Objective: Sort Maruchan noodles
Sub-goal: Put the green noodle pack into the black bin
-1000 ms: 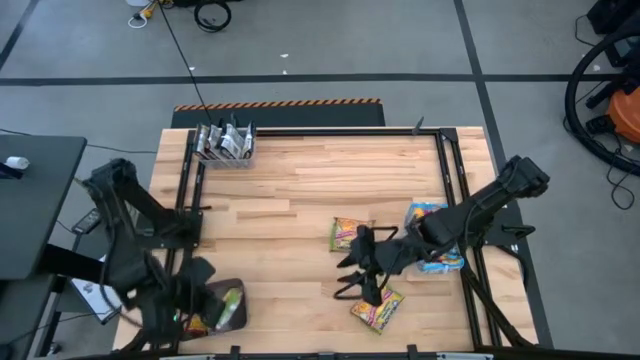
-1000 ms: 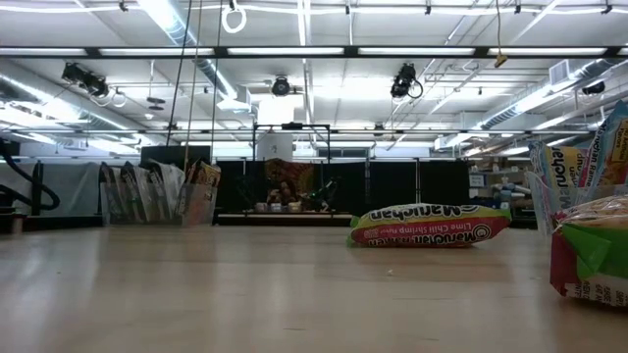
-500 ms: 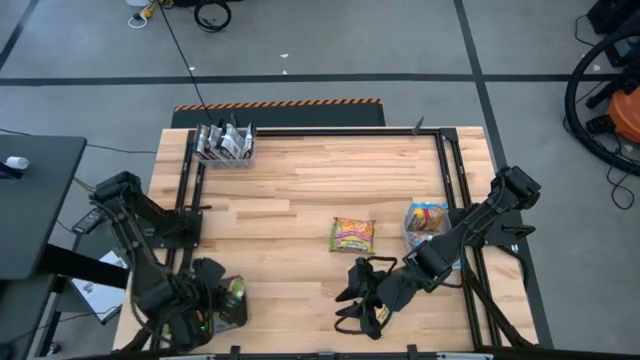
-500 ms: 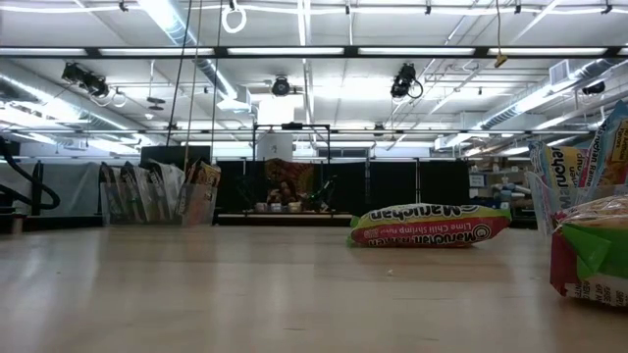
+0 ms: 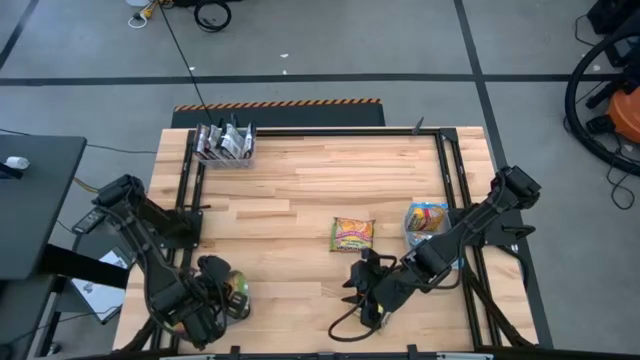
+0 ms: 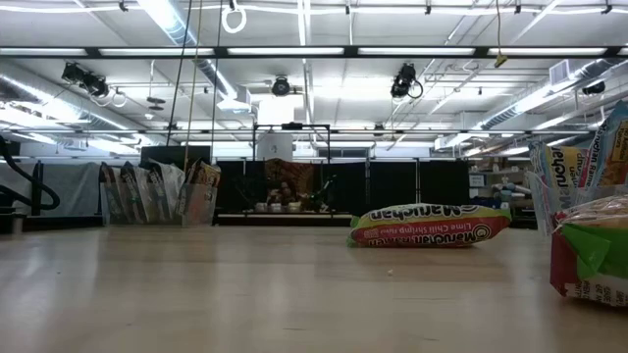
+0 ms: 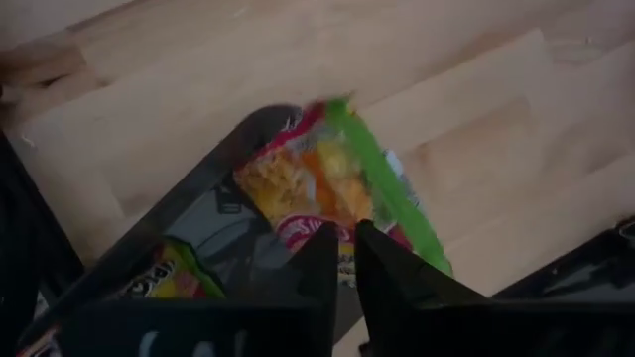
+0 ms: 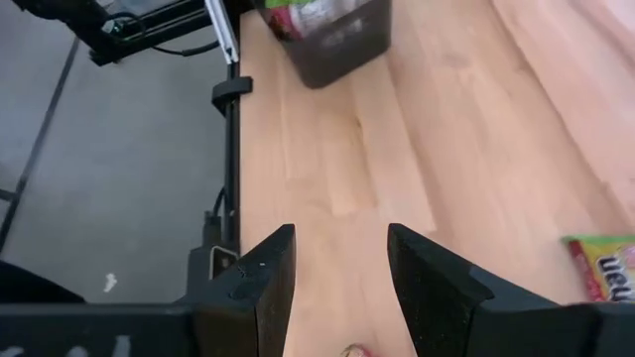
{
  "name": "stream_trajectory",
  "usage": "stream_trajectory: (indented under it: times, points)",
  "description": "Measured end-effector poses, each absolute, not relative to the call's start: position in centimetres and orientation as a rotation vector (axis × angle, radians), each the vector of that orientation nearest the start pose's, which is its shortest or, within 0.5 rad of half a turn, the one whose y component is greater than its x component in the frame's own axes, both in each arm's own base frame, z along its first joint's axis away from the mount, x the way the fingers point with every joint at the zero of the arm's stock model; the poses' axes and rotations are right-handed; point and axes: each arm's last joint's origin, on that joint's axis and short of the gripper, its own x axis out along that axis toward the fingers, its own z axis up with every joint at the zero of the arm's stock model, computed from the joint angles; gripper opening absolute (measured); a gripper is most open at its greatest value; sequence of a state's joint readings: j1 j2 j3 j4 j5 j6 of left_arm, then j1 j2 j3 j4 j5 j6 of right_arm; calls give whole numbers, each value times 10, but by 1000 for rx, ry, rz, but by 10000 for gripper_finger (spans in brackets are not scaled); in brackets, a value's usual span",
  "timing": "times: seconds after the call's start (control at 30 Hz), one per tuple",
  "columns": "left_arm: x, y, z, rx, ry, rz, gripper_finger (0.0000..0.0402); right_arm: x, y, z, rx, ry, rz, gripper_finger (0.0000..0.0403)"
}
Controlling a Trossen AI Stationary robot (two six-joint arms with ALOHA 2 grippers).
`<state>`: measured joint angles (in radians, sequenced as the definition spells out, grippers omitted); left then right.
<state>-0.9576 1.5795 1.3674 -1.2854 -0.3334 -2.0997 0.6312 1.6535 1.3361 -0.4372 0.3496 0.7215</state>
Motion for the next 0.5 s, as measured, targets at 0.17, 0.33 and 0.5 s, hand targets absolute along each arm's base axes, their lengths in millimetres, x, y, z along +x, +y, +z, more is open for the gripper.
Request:
stream_trajectory:
  times: [0.17,0.33,0.5]
  points:
    - [163,-229,279,-895,1095,792,60,304,198,282,289,713,10,168]
    - [157,-225,290,-874,1133,723,76,316,189,270,190,742,5,168]
    - [144,-212,317,-874,1050,545,82,335,169,244,157,837,-68,168]
